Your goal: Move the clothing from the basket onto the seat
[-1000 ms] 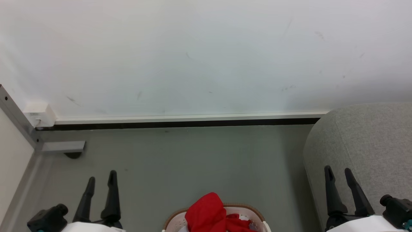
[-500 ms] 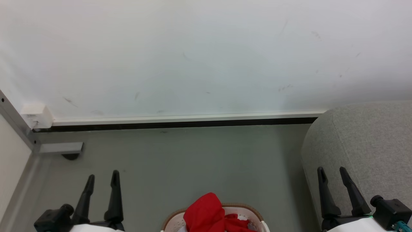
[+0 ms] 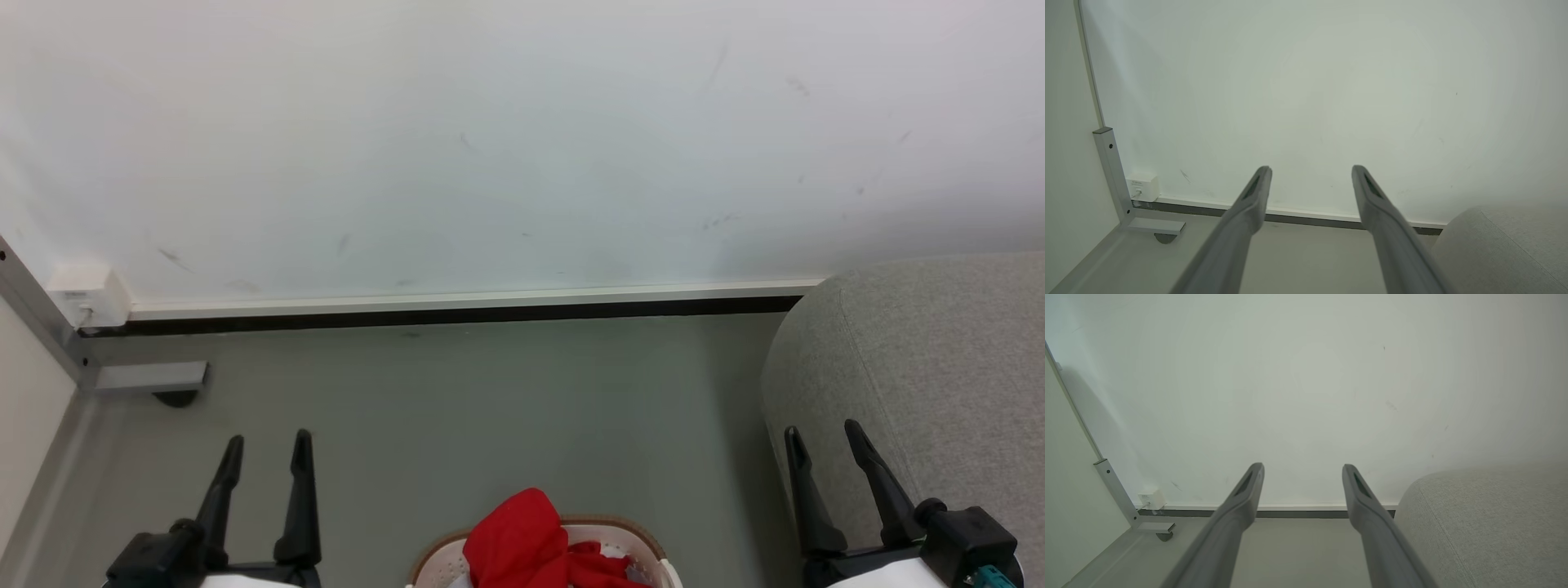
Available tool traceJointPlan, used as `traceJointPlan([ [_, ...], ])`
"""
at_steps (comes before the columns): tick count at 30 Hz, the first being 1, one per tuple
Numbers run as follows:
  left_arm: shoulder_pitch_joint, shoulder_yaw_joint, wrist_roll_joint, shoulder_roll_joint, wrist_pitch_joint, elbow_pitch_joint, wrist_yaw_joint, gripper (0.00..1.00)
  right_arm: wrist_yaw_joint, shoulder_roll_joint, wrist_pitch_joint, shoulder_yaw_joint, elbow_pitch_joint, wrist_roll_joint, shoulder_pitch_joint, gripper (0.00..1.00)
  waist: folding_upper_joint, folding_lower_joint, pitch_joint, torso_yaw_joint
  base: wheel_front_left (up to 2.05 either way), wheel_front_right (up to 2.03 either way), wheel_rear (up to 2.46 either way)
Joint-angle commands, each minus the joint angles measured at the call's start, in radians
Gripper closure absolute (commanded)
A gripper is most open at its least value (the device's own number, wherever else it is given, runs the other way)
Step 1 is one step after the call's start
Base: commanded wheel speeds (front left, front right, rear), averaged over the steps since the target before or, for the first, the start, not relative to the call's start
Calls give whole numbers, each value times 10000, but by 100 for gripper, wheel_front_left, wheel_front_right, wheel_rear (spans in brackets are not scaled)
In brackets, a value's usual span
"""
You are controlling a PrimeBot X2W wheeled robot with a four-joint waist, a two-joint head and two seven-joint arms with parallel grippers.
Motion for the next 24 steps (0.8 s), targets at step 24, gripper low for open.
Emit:
traceJointPlan([
  [24,176,109,1727,-103,-500,150,-123,0,-23,-101,-492,293,-143,-1485,-83,0,0,0,0,-145,0,0,0],
])
